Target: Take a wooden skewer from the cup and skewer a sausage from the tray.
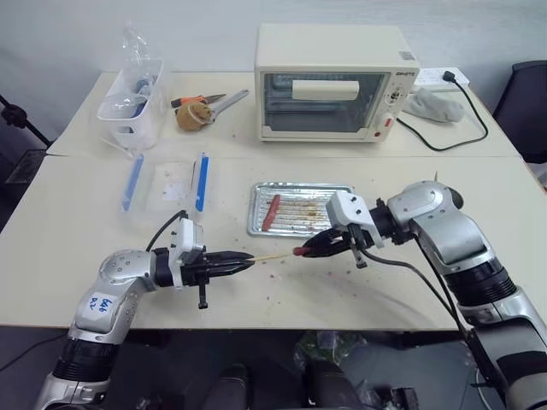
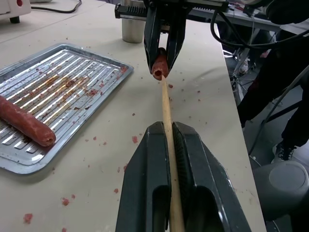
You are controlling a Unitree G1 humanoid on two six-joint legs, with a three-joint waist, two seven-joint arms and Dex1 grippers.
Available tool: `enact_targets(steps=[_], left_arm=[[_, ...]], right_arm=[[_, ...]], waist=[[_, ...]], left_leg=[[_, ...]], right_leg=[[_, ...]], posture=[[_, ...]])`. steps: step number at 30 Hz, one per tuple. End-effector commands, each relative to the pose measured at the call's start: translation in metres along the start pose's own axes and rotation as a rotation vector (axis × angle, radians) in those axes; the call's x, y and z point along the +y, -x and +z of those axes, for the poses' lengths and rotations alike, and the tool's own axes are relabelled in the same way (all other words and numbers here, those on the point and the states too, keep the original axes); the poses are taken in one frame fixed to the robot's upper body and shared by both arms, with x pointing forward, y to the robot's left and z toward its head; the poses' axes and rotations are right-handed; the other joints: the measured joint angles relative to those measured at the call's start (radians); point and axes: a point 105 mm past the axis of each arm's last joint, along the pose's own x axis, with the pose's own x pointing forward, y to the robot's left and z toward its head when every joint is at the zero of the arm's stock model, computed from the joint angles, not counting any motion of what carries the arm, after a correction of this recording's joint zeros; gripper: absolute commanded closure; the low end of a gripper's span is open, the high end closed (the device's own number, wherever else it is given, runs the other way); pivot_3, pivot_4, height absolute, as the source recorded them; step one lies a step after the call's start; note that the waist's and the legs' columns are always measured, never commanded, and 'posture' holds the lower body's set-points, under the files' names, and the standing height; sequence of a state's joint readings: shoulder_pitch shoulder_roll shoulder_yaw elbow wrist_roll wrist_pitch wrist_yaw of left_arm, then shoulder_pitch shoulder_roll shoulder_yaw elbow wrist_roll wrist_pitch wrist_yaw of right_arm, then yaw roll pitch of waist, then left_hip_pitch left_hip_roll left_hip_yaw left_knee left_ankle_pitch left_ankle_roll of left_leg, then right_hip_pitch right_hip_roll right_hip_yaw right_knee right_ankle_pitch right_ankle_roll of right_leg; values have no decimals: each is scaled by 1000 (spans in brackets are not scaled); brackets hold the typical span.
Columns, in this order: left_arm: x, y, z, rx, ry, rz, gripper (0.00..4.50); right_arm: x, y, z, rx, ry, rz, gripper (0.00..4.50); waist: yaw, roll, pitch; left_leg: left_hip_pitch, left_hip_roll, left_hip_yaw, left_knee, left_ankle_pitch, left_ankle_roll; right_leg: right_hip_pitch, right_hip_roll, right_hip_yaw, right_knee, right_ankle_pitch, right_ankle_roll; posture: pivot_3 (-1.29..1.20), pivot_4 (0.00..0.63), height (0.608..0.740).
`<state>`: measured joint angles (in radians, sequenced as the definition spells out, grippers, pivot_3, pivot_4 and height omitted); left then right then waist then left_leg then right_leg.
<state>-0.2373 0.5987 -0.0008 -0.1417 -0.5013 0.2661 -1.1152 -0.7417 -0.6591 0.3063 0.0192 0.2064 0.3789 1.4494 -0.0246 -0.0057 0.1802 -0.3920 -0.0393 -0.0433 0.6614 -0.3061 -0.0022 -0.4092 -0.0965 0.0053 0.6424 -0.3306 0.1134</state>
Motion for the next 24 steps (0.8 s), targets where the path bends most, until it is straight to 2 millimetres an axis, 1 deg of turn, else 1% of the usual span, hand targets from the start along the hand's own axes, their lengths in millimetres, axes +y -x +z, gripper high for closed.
enact_targets(steps=[1,17,24], left_arm=[[2,0,6,-8,-43,-5,4500],[1,-4,1,-2,-36,-26,4500],[1,-9,3,-19,-40,-33,4500]], right_arm=[[2,3,7,-1,48,3,4241],[0,-2,13,-7,66,4,4241],[1,-5,14,-3,76,14,4241]], waist=[[0,0,0],[0,0,0],[0,0,0]], left_leg=[[0,0,0,0,0,0],[0,0,0,0,0,0],[0,0,0,0,0,0]], right_leg=[[0,0,0,0,0,0],[0,0,0,0,0,0],[0,0,0,0,0,0]], posture=[[0,150,740],[0,150,740],[0,150,740]])
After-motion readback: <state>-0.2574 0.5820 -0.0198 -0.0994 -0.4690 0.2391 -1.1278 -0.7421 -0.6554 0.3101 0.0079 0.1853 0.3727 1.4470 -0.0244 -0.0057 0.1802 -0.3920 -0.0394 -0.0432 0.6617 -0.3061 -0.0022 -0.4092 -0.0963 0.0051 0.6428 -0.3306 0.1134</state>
